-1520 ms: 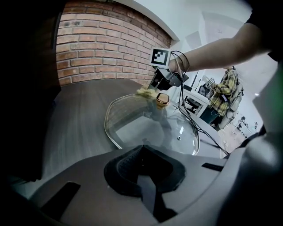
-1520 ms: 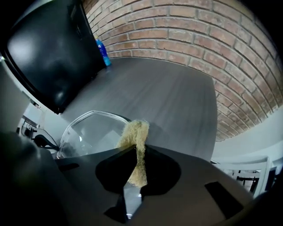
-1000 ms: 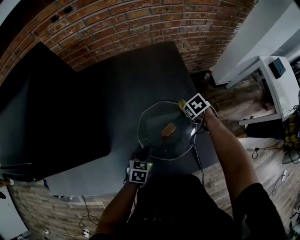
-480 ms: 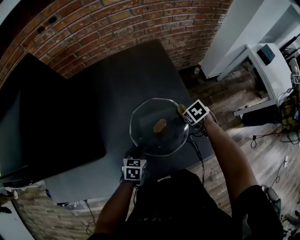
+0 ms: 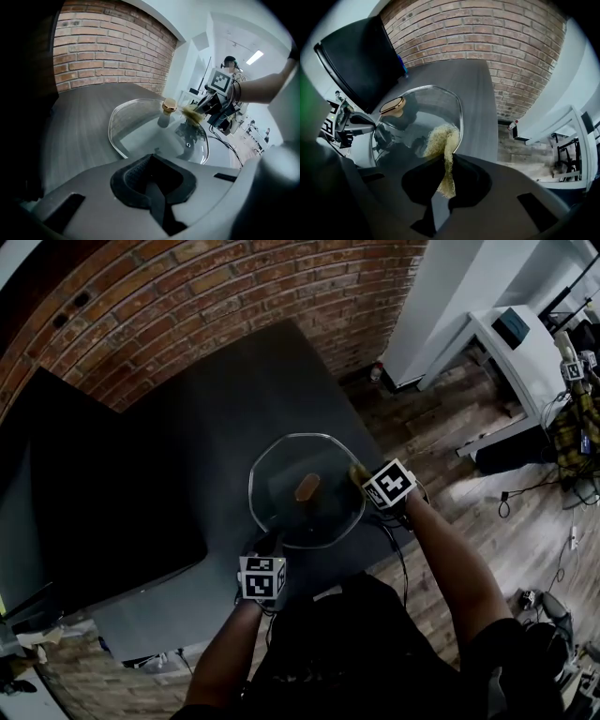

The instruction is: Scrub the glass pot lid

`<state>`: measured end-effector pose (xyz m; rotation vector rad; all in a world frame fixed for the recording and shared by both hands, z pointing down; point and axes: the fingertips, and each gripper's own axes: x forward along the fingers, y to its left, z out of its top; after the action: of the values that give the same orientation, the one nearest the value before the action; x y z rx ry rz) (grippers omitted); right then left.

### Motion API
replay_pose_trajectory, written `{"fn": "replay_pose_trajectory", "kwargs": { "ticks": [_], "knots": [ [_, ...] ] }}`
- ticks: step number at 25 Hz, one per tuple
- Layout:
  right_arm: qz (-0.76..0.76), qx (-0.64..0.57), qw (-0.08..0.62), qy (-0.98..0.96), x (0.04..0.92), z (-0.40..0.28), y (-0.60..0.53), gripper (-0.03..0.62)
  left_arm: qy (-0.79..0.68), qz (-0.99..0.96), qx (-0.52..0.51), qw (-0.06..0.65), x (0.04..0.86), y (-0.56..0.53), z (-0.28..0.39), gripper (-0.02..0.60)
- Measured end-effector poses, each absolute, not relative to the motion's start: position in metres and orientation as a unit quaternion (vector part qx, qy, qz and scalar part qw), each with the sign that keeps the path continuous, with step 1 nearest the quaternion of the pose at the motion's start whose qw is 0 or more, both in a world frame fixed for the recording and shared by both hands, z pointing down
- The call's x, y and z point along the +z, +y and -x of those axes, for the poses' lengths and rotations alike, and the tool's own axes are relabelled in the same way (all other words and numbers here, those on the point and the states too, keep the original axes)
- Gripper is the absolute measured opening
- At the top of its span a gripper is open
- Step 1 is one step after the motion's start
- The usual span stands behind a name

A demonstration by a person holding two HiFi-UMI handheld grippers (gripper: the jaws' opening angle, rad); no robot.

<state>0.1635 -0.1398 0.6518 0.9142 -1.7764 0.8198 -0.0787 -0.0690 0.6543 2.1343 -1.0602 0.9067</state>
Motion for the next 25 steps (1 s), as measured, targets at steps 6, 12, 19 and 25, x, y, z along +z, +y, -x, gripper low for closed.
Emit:
{"fn": "replay_pose_trajectory", "kwargs": {
  "ticks": [6,12,19,25],
  "knots": [
    [-0.384,0.323,0.457,-0.735,0.645,-0.151,-0.113,0.049,-0.383,-0.809,0.345,0.283,0.653,-0.07,0.078,0.034],
    [-0.415,0.357,0.424,-0.721,0.646,-0.139,-0.078,0.049,-0.365,-0.818,0.348,0.276,0.653,-0.068,0.077,0.034],
    [-0.422,0.402,0.366,-0.725,0.647,-0.09,-0.043,0.049,-0.346,-0.829,0.349,0.268,0.652,-0.068,0.077,0.034],
    [-0.406,0.394,0.37,-0.737,0.644,-0.049,-0.026,0.049,-0.335,-0.835,0.348,0.264,0.651,-0.067,0.077,0.034]
  ]
}}
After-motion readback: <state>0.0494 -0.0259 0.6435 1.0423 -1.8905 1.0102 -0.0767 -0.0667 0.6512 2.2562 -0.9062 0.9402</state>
